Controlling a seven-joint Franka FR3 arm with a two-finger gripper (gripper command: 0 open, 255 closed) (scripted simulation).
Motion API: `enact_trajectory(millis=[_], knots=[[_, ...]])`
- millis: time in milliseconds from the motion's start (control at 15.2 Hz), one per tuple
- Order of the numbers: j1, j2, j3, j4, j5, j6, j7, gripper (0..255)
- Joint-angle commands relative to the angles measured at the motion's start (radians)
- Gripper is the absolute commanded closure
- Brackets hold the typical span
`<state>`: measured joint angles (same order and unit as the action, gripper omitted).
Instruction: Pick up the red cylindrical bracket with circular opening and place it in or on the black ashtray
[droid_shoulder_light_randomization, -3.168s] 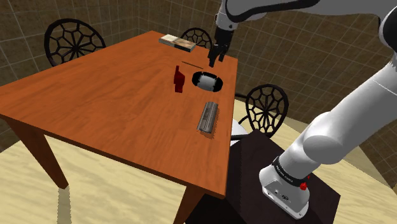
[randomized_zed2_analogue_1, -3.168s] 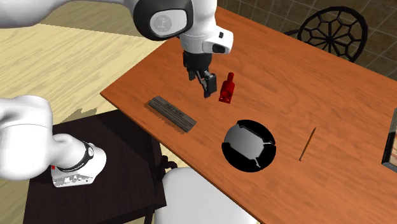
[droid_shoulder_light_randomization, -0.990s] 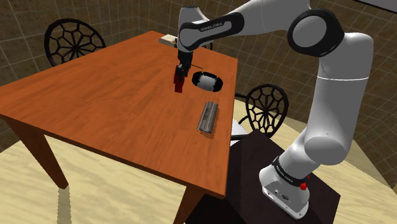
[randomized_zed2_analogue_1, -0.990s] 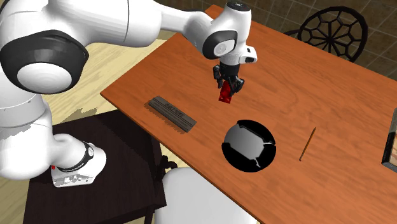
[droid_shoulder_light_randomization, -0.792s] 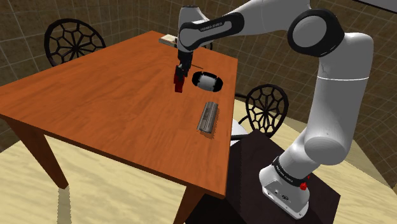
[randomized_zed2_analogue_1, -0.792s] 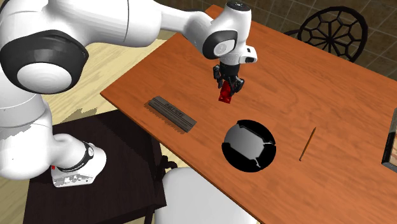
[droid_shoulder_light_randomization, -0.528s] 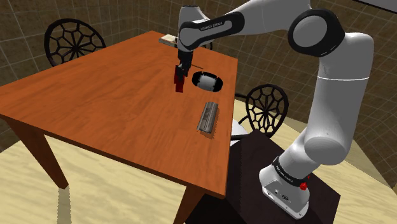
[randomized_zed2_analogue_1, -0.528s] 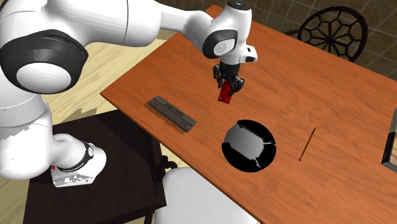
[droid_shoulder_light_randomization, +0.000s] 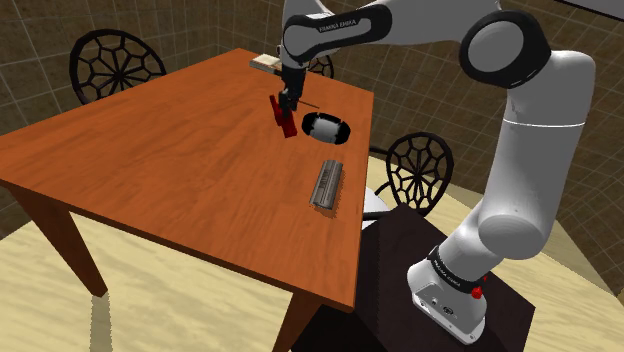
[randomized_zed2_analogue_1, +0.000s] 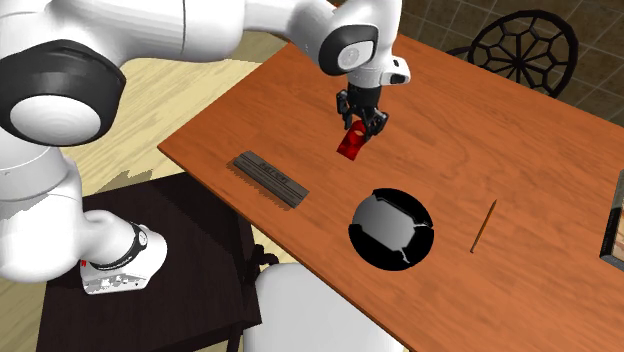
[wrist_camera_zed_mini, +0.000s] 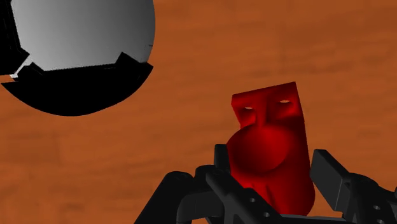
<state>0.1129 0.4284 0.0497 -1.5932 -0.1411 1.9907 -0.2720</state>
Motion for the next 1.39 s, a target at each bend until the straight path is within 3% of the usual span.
enact_trajectory(millis=[0, 858, 1320], knots=[[0.000, -0.012, 0.001, 0.010, 0.002, -0.023, -0.003, 255], [0.001, -0.045, 0.003, 0.133, 0.010, -0.177, -0.021, 255], [-0.100, -0.076, -0.042, 0.097, 0.024, -0.155, -0.166, 255]])
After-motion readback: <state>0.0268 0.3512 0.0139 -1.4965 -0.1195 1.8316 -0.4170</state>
